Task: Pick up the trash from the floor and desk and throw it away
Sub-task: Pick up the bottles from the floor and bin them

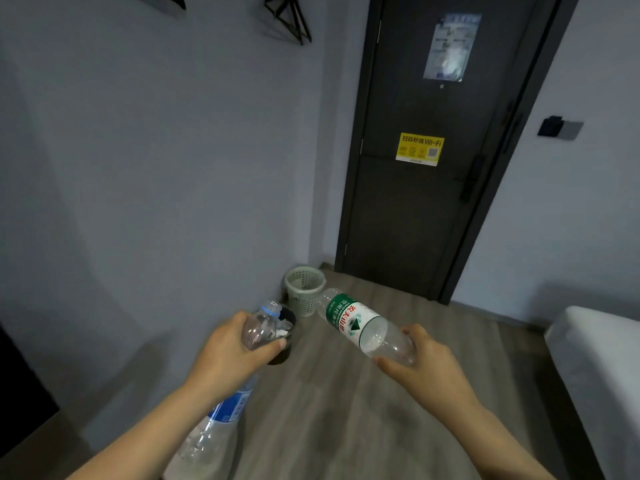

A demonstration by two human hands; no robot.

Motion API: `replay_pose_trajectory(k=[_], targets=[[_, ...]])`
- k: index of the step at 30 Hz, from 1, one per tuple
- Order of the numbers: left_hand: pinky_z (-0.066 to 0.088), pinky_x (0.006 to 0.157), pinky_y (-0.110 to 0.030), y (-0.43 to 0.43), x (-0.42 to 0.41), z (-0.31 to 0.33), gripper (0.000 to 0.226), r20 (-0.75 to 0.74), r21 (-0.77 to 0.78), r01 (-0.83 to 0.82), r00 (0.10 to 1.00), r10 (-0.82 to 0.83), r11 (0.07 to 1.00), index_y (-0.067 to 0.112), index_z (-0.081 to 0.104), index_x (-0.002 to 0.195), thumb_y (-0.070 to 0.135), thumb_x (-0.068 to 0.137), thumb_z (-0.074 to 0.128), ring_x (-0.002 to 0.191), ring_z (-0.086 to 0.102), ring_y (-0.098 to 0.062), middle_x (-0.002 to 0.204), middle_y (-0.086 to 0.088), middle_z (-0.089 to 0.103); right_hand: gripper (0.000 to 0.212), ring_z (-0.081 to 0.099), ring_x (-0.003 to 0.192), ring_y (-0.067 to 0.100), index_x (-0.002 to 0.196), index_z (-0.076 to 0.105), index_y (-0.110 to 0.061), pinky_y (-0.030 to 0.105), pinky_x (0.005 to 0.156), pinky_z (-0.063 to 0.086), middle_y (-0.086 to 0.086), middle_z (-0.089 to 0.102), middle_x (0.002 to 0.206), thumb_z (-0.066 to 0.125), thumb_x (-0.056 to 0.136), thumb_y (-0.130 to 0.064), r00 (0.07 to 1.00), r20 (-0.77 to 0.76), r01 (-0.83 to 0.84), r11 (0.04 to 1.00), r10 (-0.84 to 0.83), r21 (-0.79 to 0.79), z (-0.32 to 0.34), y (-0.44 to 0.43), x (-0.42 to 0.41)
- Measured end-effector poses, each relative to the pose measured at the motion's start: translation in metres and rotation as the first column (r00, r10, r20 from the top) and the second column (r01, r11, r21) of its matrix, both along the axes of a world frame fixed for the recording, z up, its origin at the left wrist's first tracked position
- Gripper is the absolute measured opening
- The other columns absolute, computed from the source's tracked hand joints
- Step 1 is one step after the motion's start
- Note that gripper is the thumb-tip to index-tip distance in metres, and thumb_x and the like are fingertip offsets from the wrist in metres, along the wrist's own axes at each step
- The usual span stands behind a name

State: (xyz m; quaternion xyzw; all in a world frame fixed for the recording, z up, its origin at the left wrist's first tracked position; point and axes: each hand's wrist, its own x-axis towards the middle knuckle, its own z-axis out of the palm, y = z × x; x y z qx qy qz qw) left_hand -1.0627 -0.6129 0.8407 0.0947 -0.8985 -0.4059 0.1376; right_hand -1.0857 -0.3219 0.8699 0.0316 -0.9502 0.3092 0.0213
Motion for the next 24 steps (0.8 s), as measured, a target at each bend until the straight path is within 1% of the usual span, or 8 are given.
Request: replay_pose_trajectory(k=[4,6,9,11,13,18,22,24], targets=[[0.039,0.058,-0.022,-0.027,-0.074,-0.009,0.056,0.004,0.026,0.019,1.000,-0.019,1.000,0.034,0.048,0.081,0.074,0.051,0.073,0.073,0.055,0.000,0.081,0.013,0.058,0.049,0.060,0.074,0.007,0.109,0.052,-0.023,0.032,0.068,0.055,-0.014,0.058,0.080,0.072,0.073,-0.049,0.998,0.059,0.040,0.999,-0.038,-0.028,-0.011,-0.022,-0.067],[0.038,0.057,-0.019,-0.035,-0.107,-0.019,0.052,0.007,0.050,0.027,1.000,-0.027,0.998,0.035,0.046,0.083,0.067,0.054,0.076,0.072,0.055,0.001,0.083,0.012,0.058,0.053,0.059,0.076,0.008,0.115,0.049,-0.025,0.028,0.068,0.053,-0.014,0.055,0.082,0.071,0.074,-0.051,0.993,0.107,0.046,0.999,-0.043,-0.024,-0.017,-0.029,-0.097],[0.039,0.059,-0.016,-0.044,-0.158,-0.031,0.043,0.028,0.080,0.068,0.997,-0.071,0.994,0.040,0.043,0.089,0.046,0.063,0.076,0.076,0.058,-0.002,0.091,0.010,0.057,0.056,0.059,0.076,0.010,0.119,0.050,-0.023,0.023,0.063,0.047,-0.010,0.059,0.084,0.072,0.075,-0.050,0.992,0.107,0.063,0.998,-0.060,-0.020,-0.028,-0.039,-0.143],[0.042,0.062,-0.019,-0.049,-0.193,-0.036,0.041,0.025,0.089,0.089,0.996,-0.091,0.992,0.039,0.042,0.091,0.040,0.065,0.074,0.078,0.058,-0.004,0.095,0.009,0.056,0.057,0.059,0.079,0.015,0.120,0.051,-0.022,0.024,0.066,0.046,-0.006,0.059,0.088,0.072,0.075,-0.049,0.992,0.103,0.072,0.997,-0.070,-0.012,-0.035,-0.045,-0.177],[0.046,0.067,-0.023,-0.052,-0.228,-0.040,0.041,0.021,0.095,0.104,0.994,-0.106,0.990,0.039,0.043,0.093,0.044,0.064,0.071,0.081,0.058,-0.004,0.097,0.009,0.055,0.055,0.061,0.083,0.016,0.120,0.050,-0.022,0.029,0.070,0.051,-0.006,0.057,0.089,0.071,0.076,-0.048,0.992,0.115,0.045,0.999,-0.046,0.005,-0.042,-0.049,-0.214],[0.049,0.079,-0.028,-0.054,-0.325,-0.041,0.043,-0.007,0.074,0.073,0.997,-0.073,0.995,0.034,0.050,0.096,0.043,0.066,0.080,0.091,0.057,0.000,0.099,0.014,0.059,0.056,0.062,0.084,0.015,0.120,0.050,-0.021,0.034,0.073,0.055,-0.009,0.056,0.087,0.071,0.076,-0.049,0.996,0.091,0.003,1.000,-0.002,-0.007,-0.053,-0.051,-0.323],[0.042,0.071,-0.019,-0.051,-0.409,-0.033,0.045,0.000,0.055,0.050,0.999,-0.050,0.997,0.036,0.051,0.092,0.043,0.061,0.083,0.091,0.058,0.000,0.095,0.015,0.060,0.061,0.061,0.076,0.006,0.122,0.049,-0.025,0.029,0.066,0.054,-0.012,0.058,0.082,0.070,0.074,-0.055,0.994,0.113,-0.011,1.000,0.013,-0.021,-0.054,-0.043,-0.413],[0.040,0.070,-0.016,-0.046,-0.449,-0.032,0.046,-0.015,0.032,0.041,0.999,-0.041,0.999,0.039,0.050,0.090,0.044,0.059,0.082,0.092,0.057,0.000,0.096,0.017,0.059,0.063,0.062,0.078,0.007,0.123,0.048,-0.025,0.029,0.068,0.054,-0.013,0.058,0.081,0.070,0.073,-0.056,0.994,0.107,-0.015,1.000,0.016,-0.016,-0.054,-0.038,-0.454]])
